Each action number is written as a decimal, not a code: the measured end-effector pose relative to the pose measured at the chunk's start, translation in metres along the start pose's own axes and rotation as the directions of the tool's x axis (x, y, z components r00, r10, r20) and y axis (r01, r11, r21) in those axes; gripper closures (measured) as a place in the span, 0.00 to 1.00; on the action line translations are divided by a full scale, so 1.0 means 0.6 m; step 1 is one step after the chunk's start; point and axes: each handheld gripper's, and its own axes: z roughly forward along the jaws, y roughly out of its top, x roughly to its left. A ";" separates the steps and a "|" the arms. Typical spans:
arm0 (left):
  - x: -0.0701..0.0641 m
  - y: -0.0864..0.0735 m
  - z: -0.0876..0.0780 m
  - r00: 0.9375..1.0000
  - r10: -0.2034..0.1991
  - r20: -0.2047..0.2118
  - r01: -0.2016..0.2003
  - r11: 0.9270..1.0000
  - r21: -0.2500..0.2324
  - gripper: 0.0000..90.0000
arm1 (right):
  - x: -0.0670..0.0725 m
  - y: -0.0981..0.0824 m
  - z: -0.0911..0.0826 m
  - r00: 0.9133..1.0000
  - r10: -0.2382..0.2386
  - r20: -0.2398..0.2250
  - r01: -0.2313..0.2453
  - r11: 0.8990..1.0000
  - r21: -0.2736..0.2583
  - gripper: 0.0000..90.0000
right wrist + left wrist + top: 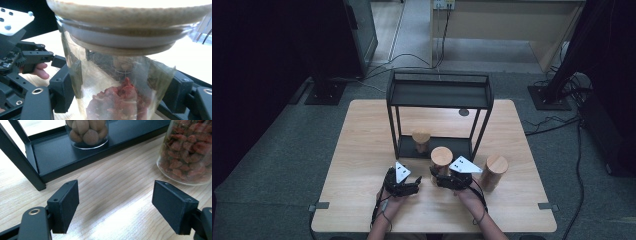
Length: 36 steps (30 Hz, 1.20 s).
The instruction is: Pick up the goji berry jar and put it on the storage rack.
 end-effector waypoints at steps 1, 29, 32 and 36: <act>-0.001 0.000 0.000 1.000 0.001 -0.001 -0.001 1.000 0.000 0.24 | 0.000 0.000 0.001 1.000 0.001 0.002 -0.001 1.000 0.002 0.28; -0.008 0.002 0.000 0.999 0.035 -0.010 -0.035 0.999 0.007 0.24 | -0.002 0.017 0.021 0.999 -0.007 0.045 0.007 1.000 -0.003 0.28; -0.008 0.002 0.000 0.999 0.037 -0.011 -0.037 0.999 0.007 0.24 | -0.006 0.019 0.025 0.999 -0.005 0.040 0.005 1.000 -0.002 0.28; -0.008 0.002 0.000 0.999 0.037 -0.011 -0.037 0.999 0.007 0.24 | -0.011 0.024 0.032 0.999 0.004 0.044 -0.004 1.000 0.003 0.28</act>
